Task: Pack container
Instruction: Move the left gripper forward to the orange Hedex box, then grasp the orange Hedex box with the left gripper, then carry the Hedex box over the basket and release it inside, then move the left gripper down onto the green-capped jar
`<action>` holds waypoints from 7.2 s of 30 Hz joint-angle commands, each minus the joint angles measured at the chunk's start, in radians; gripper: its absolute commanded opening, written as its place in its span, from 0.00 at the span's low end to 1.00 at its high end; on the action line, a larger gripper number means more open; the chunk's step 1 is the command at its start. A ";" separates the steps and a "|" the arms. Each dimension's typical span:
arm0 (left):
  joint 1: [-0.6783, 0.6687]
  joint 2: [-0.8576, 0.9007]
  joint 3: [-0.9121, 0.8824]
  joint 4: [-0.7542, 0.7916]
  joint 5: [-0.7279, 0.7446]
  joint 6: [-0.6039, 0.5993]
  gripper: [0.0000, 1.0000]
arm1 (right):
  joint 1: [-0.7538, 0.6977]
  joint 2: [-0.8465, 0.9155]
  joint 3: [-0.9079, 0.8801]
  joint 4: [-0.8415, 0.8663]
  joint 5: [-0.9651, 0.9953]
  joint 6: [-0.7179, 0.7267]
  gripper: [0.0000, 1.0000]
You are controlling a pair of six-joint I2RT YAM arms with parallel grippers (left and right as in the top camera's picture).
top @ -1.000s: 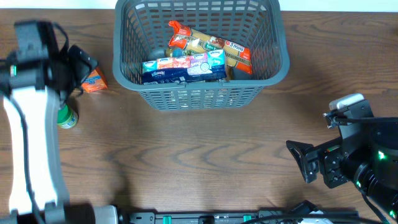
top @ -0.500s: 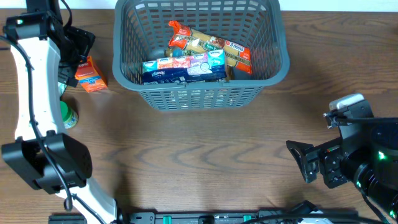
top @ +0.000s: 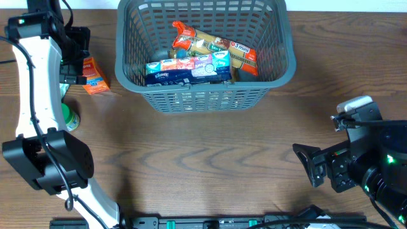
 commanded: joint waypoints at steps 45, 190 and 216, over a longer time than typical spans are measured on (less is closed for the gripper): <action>0.053 0.265 0.020 0.066 -0.005 -0.086 0.42 | 0.008 0.000 0.000 -0.002 0.010 -0.009 0.99; 0.203 -0.157 -0.782 0.509 -0.195 0.476 0.99 | 0.008 0.000 0.000 -0.002 0.010 -0.008 0.99; 0.253 -0.080 -0.782 0.623 -0.187 0.480 0.99 | 0.008 0.000 0.000 -0.002 0.010 -0.008 0.99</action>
